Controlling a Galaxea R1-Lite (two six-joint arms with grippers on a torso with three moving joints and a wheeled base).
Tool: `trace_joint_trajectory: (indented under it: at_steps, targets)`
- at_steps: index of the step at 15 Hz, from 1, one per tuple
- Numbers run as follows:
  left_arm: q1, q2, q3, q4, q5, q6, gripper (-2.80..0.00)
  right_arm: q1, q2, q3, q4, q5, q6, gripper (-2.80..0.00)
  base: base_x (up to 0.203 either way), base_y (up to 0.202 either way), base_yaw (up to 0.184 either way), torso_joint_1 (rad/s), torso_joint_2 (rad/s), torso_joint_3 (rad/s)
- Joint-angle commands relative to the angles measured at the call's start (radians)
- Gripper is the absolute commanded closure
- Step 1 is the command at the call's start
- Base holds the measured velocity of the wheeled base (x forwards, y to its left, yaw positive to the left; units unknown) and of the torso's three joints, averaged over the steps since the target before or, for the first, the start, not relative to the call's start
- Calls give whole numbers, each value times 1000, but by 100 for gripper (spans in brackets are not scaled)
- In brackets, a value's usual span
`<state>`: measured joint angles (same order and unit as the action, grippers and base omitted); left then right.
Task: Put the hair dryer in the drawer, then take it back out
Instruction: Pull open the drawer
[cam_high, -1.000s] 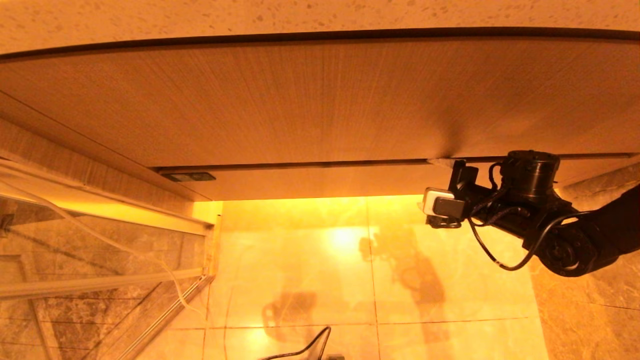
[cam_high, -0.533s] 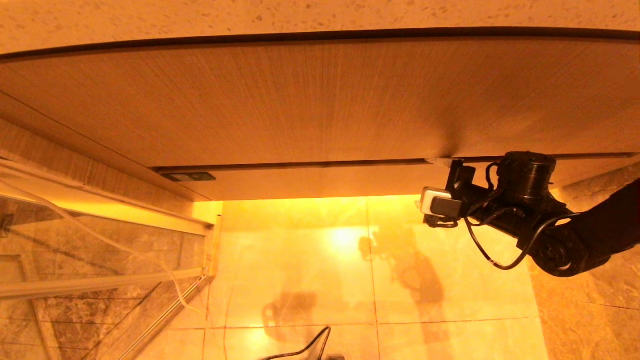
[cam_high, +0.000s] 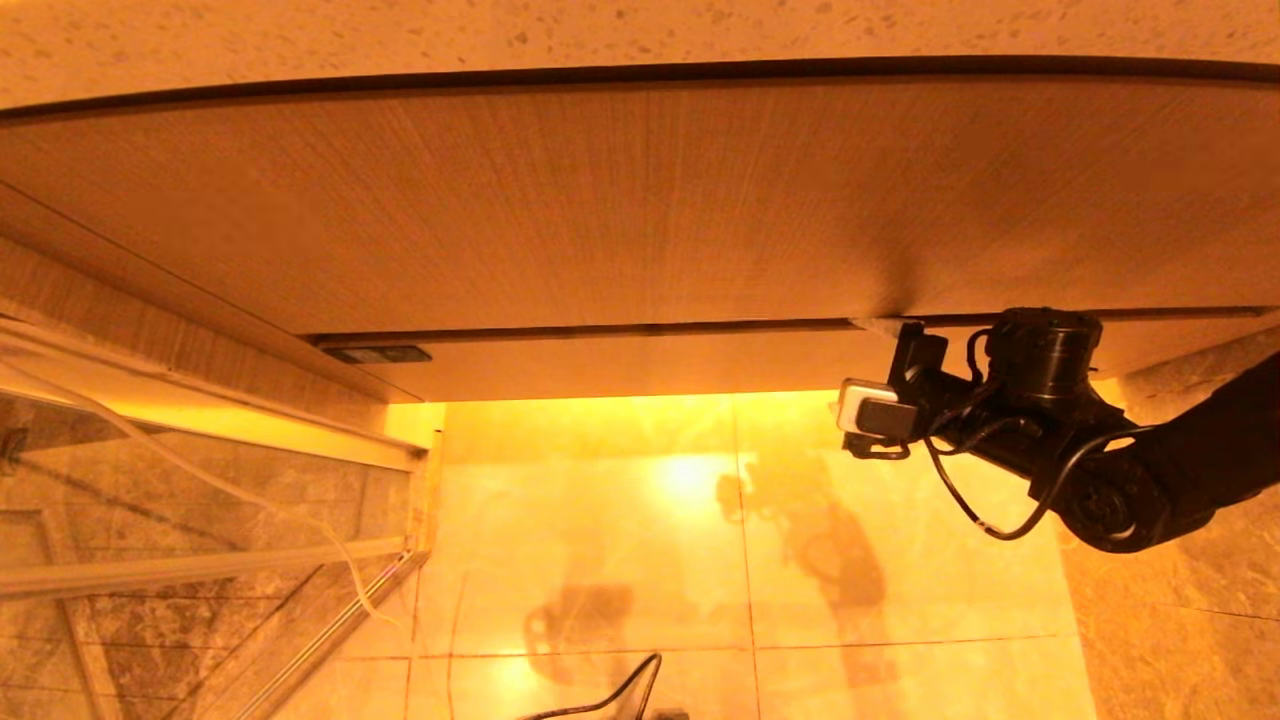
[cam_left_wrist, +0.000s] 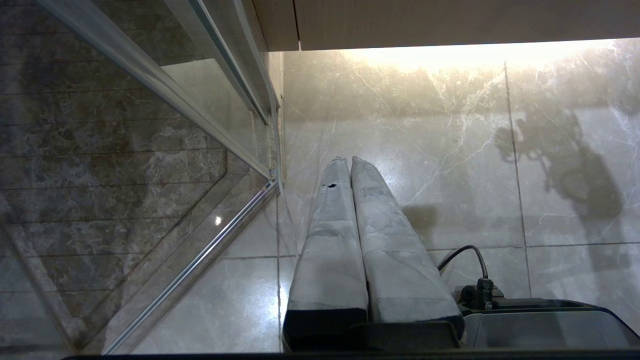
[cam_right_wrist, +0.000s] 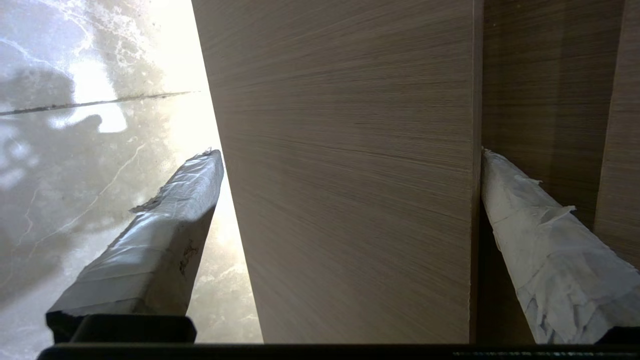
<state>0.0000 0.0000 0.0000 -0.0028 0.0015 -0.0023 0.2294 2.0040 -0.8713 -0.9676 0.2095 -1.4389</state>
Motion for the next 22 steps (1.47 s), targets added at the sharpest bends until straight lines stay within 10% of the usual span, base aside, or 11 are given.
trace_joint_trajectory:
  at_steps: [1,22]
  targets:
    - [0,0,0,0,0,-1,0,0,6,4,31,1,-8,-280,0,0,0,0,0,0]
    - [0,0,0,0,0,-1,0,-28,-112,14,345,-28,-41,-280,0,0,0,0,0,0]
